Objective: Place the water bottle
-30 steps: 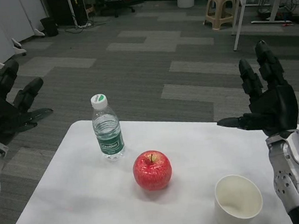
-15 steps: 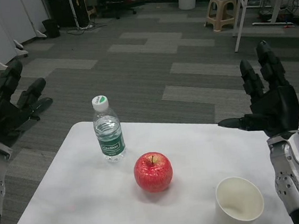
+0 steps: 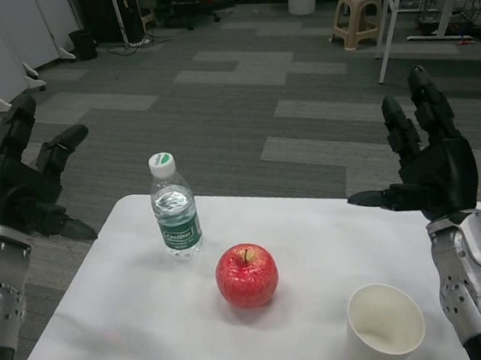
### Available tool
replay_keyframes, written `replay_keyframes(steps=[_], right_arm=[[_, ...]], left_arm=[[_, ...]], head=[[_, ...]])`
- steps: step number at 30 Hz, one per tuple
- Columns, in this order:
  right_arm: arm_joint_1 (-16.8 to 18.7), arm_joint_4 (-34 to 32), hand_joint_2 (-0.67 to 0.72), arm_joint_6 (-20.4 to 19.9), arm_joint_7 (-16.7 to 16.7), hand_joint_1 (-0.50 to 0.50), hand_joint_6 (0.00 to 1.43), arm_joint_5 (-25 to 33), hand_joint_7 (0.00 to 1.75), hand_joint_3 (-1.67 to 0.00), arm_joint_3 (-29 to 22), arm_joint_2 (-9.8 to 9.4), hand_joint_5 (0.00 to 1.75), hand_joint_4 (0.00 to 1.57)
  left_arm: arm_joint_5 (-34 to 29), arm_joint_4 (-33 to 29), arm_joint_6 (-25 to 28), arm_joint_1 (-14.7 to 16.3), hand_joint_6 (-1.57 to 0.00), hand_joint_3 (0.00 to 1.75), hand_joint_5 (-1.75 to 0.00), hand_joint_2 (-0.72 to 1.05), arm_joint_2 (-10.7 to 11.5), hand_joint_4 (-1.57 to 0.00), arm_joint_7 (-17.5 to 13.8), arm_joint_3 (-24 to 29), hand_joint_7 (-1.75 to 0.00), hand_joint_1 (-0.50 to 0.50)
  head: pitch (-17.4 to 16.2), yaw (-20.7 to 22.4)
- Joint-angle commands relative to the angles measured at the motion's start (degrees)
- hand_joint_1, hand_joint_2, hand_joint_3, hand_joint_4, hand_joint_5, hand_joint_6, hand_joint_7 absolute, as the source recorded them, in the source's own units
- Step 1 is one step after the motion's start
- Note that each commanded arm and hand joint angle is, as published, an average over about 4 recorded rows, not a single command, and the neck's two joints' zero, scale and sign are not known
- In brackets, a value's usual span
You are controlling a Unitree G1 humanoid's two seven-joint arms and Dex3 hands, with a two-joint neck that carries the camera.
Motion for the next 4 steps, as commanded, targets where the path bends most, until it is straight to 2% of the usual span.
replay_keyframes(steps=[1, 4], right_arm=[[-1.5, 0.4, -0.22, -0.7, -0.1, -0.46, 0.0, 0.0, 0.0, -0.02, 0.0, 0.14, 0.0, 0.0], [-1.5, 0.3, -0.22, -0.7, -0.1, -0.46, 0.0, 0.0, 0.0, -0.08, 0.1, 0.18, 0.0, 0.0]], left_arm=[[-0.2, -0.2, -1.1, 0.9, 0.0, 0.09, -1.23, -0.55, 0.6, 0.0, 0.8, -0.1, 0.0, -0.5], [-0.4, -0.2, -1.2, 1.2, 0.0, 0.09, -1.23, -0.55, 0.6, 0.0, 0.8, -0.2, 0.0, -0.5]], head=[[0.0, 0.2], [0.0, 0.2]])
